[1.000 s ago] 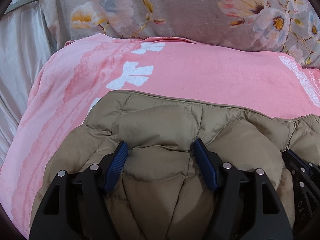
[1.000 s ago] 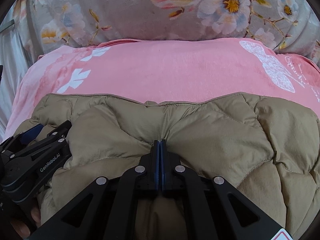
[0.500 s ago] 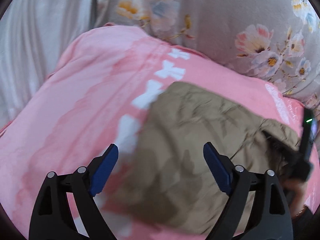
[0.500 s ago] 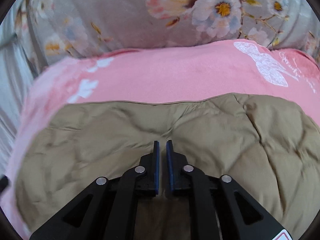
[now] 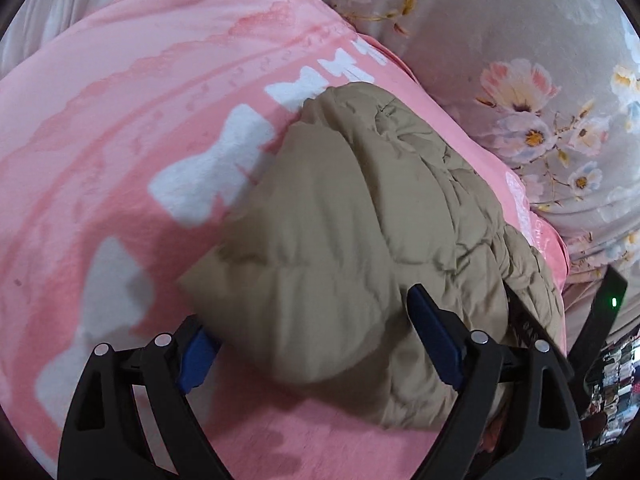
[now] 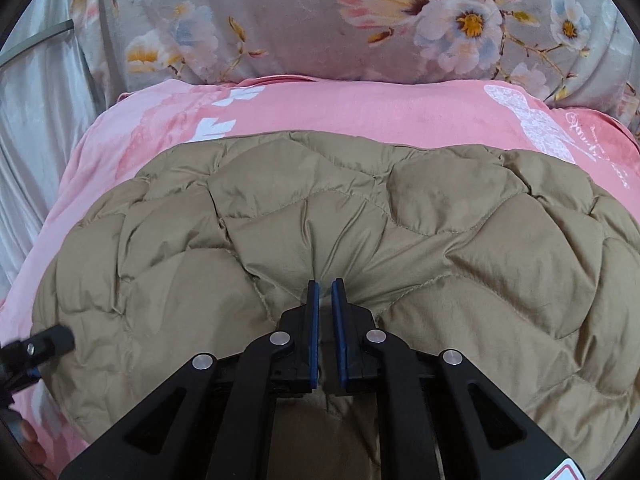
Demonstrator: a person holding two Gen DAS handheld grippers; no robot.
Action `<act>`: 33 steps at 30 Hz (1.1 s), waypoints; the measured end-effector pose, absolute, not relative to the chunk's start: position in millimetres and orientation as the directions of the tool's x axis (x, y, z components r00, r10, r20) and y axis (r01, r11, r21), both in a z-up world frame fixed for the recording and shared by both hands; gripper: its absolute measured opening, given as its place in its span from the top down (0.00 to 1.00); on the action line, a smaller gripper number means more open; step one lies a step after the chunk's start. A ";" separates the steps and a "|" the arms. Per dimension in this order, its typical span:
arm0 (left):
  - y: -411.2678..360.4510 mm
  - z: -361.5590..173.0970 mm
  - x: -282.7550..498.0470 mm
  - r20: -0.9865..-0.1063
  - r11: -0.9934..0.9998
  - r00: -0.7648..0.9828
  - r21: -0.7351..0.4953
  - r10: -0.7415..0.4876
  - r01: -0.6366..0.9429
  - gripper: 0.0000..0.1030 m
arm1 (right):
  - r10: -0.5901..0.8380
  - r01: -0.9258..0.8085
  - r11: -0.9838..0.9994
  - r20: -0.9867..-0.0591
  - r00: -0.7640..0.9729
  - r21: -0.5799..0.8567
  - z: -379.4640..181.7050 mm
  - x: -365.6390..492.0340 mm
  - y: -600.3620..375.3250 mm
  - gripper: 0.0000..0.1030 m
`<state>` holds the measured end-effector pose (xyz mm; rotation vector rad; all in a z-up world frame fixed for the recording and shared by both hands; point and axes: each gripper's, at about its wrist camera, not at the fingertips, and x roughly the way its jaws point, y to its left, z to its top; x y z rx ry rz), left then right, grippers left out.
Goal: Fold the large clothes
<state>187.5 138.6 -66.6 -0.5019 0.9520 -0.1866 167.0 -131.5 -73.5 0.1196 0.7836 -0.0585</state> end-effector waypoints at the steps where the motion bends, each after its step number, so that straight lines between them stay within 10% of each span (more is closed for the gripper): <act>1: 138.4 -68.7 190.6 -0.728 0.865 0.576 -0.497 -0.372 -0.069 0.18 | -0.016 0.092 0.993 -0.702 0.712 0.071 -75.7 166.2 -130.3 0.90; 9: 115.6 -17.4 180.1 -0.676 0.891 0.636 -0.453 -0.372 0.039 0.80 | 0.065 0.061 0.986 -0.702 0.709 0.153 -74.0 161.3 -144.1 0.90; 33: -28.0 127.2 99.0 -0.486 0.846 0.699 -0.205 -0.524 0.491 0.89 | 0.496 0.014 0.793 -0.659 0.565 0.609 -89.9 75.6 -151.5 1.00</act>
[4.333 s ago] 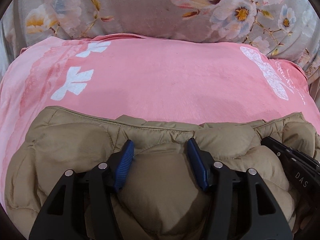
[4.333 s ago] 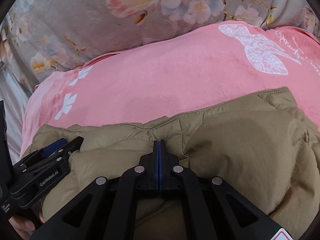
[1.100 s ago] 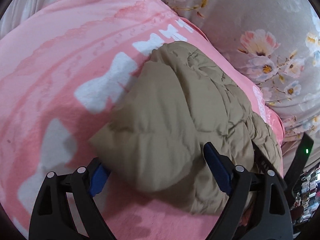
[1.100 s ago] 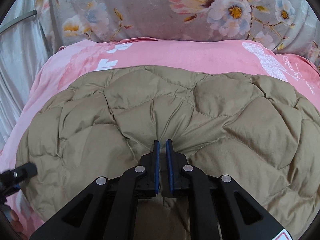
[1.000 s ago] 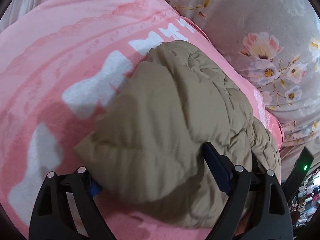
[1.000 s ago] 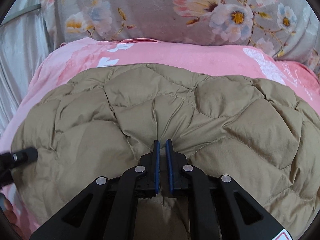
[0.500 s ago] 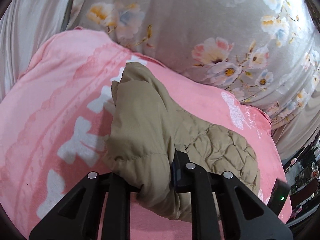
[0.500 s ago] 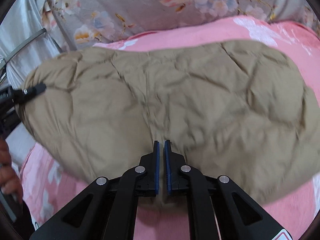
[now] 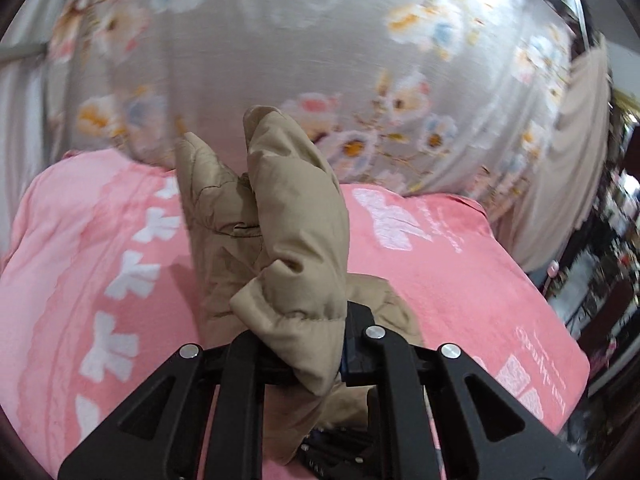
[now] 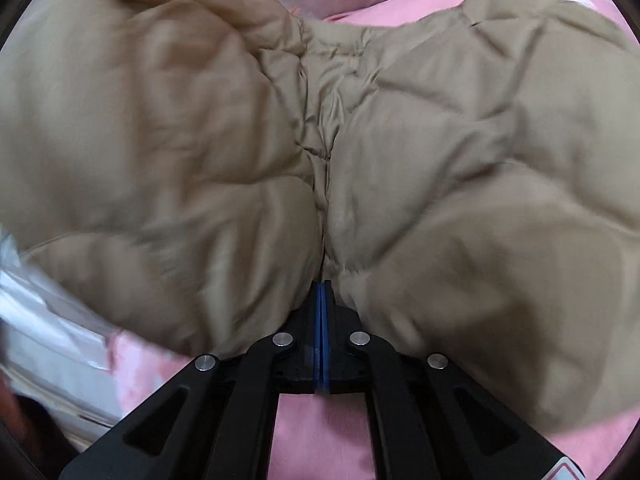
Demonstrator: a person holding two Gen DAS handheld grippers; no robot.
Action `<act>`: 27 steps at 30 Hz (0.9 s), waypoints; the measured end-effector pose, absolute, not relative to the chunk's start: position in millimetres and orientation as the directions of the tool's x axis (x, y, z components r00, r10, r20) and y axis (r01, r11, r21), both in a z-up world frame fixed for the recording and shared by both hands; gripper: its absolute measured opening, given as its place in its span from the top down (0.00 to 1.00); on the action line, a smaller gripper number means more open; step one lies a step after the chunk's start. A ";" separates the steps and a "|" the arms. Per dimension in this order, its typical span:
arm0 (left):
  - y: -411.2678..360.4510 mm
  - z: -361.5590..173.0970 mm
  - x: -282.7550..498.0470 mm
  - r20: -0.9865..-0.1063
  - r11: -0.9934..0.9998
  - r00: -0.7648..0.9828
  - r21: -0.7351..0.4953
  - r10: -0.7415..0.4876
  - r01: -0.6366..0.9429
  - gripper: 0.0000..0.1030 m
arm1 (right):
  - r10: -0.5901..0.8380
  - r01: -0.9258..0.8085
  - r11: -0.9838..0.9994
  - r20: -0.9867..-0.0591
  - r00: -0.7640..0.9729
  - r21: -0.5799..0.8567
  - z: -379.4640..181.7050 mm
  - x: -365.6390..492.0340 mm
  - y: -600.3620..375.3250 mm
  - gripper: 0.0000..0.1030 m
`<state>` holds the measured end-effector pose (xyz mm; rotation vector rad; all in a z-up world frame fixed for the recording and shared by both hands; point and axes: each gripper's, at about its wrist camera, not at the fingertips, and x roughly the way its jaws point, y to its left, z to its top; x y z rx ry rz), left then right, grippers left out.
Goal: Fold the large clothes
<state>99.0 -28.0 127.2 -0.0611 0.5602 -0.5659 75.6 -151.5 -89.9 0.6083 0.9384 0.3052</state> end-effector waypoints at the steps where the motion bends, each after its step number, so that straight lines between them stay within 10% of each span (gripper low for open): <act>1: -47.0 126.1 98.7 -0.493 0.831 0.682 -0.184 -0.540 0.525 0.89 | 0.498 0.019 0.784 -0.646 0.579 0.621 -85.0 66.3 -162.0 1.00; 20: -230.4 -7.3 83.2 -0.762 0.717 0.422 -0.079 -0.491 0.692 0.80 | -0.009 0.376 0.857 -0.720 0.694 0.352 -34.6 -42.7 -317.4 0.92; 27: -184.6 66.8 58.5 -0.655 0.668 0.411 -0.198 -0.635 0.717 0.31 | -0.055 0.378 0.852 -0.656 0.753 0.363 17.4 -50.4 -345.6 0.75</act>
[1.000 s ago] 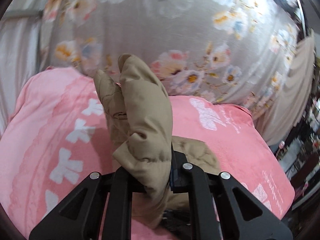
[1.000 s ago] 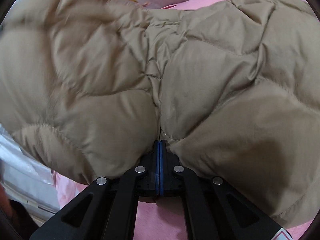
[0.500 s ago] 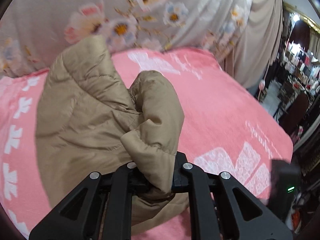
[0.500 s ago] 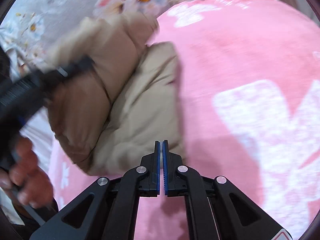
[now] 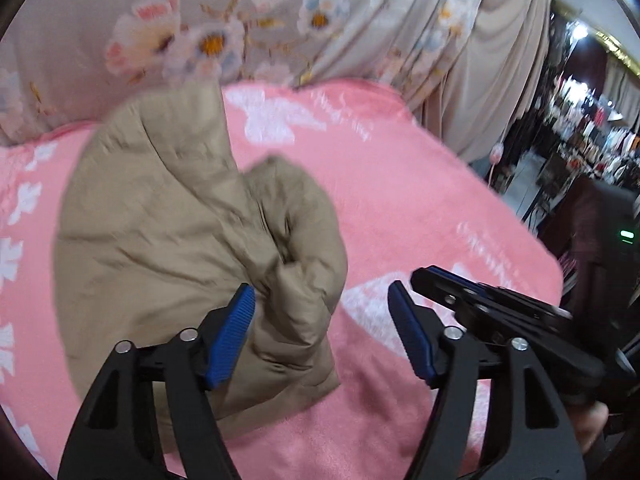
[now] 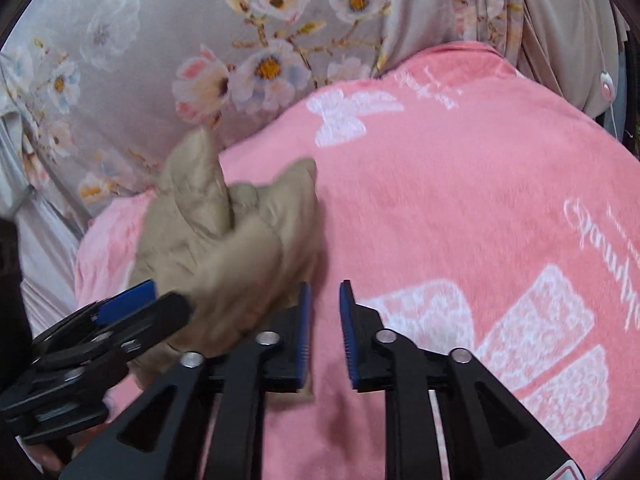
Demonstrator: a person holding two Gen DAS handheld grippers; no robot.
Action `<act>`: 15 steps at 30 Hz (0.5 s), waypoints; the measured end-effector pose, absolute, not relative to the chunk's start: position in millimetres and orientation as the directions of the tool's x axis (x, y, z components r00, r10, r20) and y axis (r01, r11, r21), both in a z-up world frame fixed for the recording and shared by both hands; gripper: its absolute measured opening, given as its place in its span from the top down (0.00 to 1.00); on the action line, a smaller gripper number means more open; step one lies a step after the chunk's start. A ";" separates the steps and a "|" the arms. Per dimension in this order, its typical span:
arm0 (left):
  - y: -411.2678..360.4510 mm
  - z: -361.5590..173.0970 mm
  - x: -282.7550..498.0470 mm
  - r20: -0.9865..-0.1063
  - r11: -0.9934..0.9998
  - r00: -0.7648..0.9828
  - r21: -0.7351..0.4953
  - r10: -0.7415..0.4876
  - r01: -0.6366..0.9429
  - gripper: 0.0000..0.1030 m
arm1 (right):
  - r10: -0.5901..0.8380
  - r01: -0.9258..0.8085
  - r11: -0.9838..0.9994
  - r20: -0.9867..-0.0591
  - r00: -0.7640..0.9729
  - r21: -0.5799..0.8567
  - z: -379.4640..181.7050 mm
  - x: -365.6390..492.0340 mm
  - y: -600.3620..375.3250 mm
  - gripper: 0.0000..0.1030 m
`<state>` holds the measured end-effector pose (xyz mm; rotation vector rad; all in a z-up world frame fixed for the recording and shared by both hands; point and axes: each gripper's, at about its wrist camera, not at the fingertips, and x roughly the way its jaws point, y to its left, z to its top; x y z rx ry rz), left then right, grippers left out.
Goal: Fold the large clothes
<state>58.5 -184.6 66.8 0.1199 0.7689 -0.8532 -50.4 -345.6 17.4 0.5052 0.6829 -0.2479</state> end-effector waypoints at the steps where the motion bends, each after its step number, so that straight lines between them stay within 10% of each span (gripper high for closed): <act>1: -177.1 78.4 58.3 -0.636 0.675 0.433 -0.193 -0.639 0.712 0.26 | -0.046 0.354 0.855 -0.625 0.780 0.378 30.3 -46.7 -345.6 0.63; 4: -143.3 117.3 72.9 -0.570 0.739 0.539 -0.195 -0.620 0.644 0.21 | 0.004 0.285 0.858 -0.560 0.828 0.427 59.2 -26.8 -343.4 0.45; 15: -74.7 135.7 180.6 -0.622 0.953 0.728 -0.114 -0.288 0.279 0.21 | 0.176 0.284 0.775 -0.625 0.761 0.564 76.4 140.9 -332.6 0.44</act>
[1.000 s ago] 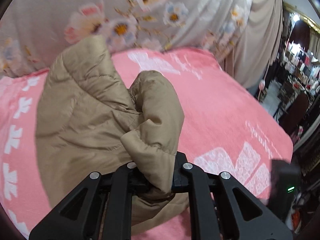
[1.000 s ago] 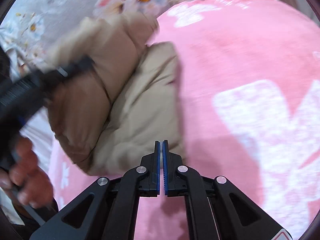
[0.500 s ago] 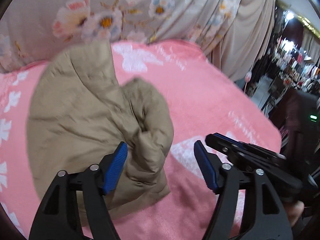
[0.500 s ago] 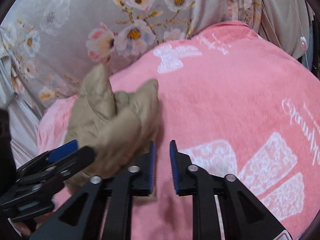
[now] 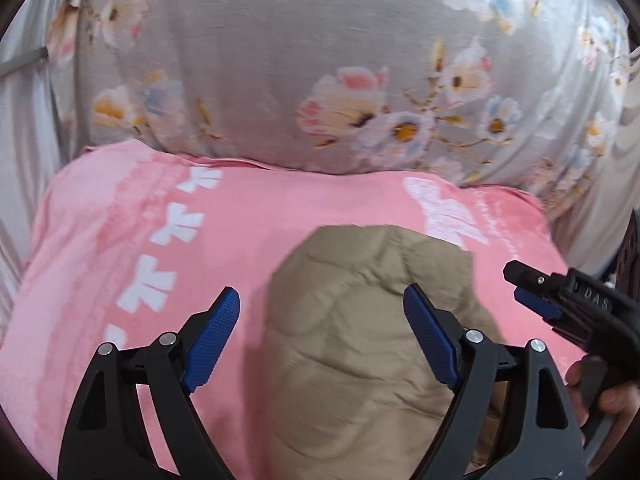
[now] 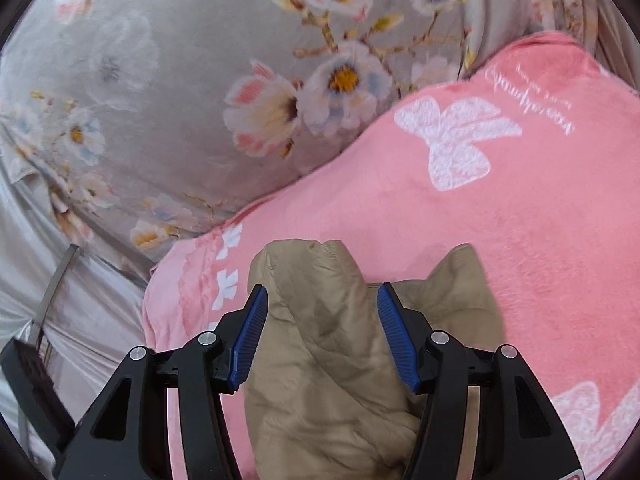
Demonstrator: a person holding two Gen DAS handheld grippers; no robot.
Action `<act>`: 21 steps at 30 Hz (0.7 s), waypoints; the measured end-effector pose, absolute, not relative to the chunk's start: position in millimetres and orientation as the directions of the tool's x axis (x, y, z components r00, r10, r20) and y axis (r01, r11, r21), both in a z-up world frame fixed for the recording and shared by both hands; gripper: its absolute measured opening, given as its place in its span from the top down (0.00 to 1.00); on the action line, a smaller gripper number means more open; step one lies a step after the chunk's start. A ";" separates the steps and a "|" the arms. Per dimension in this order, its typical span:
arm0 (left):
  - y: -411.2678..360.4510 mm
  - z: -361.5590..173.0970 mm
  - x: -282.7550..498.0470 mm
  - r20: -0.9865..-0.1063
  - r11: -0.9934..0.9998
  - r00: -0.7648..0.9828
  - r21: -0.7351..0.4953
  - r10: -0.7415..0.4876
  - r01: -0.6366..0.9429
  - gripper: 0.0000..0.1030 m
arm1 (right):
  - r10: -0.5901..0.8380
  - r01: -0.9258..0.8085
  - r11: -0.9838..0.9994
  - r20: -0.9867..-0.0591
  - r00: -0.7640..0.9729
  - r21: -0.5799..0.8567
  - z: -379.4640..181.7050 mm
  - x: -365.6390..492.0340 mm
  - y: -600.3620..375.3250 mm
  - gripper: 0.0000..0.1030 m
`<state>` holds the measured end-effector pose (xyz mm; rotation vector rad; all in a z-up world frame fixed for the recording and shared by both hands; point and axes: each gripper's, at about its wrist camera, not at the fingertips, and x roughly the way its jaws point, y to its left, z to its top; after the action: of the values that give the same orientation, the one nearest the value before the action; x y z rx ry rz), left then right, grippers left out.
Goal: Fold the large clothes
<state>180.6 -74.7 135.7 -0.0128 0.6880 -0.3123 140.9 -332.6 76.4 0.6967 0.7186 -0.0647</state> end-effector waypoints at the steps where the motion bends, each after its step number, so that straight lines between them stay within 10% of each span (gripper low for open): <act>1: -73.6 134.1 184.6 -0.629 0.957 0.727 -0.108 -0.275 0.269 0.21 | 0.165 0.314 0.772 -0.651 0.741 0.553 72.4 150.4 -331.9 0.44; 5: -73.3 127.8 210.1 -0.663 0.966 0.706 -0.118 -0.249 0.230 0.21 | 0.165 0.392 0.773 -0.754 0.636 0.499 43.0 181.6 -330.8 0.45; 8: -81.4 121.5 221.1 -0.677 0.965 0.692 -0.122 -0.251 0.231 0.21 | 0.219 0.366 0.762 -0.745 0.631 0.534 25.5 175.1 -335.5 0.83; 10: -88.7 115.8 223.2 -0.683 0.960 0.679 -0.132 -0.268 0.246 0.21 | 0.227 0.317 0.760 -0.689 0.688 0.567 27.7 157.2 -340.4 0.88; 21: -155.7 45.6 235.4 -0.763 0.960 0.609 -0.051 -0.215 0.275 0.21 | 0.075 0.317 0.810 -0.624 0.778 0.493 -25.6 118.5 -355.3 0.91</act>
<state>235.4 -155.7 45.6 0.0740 0.8712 -0.2833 118.5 -355.3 -25.6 0.6233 0.6771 -0.1407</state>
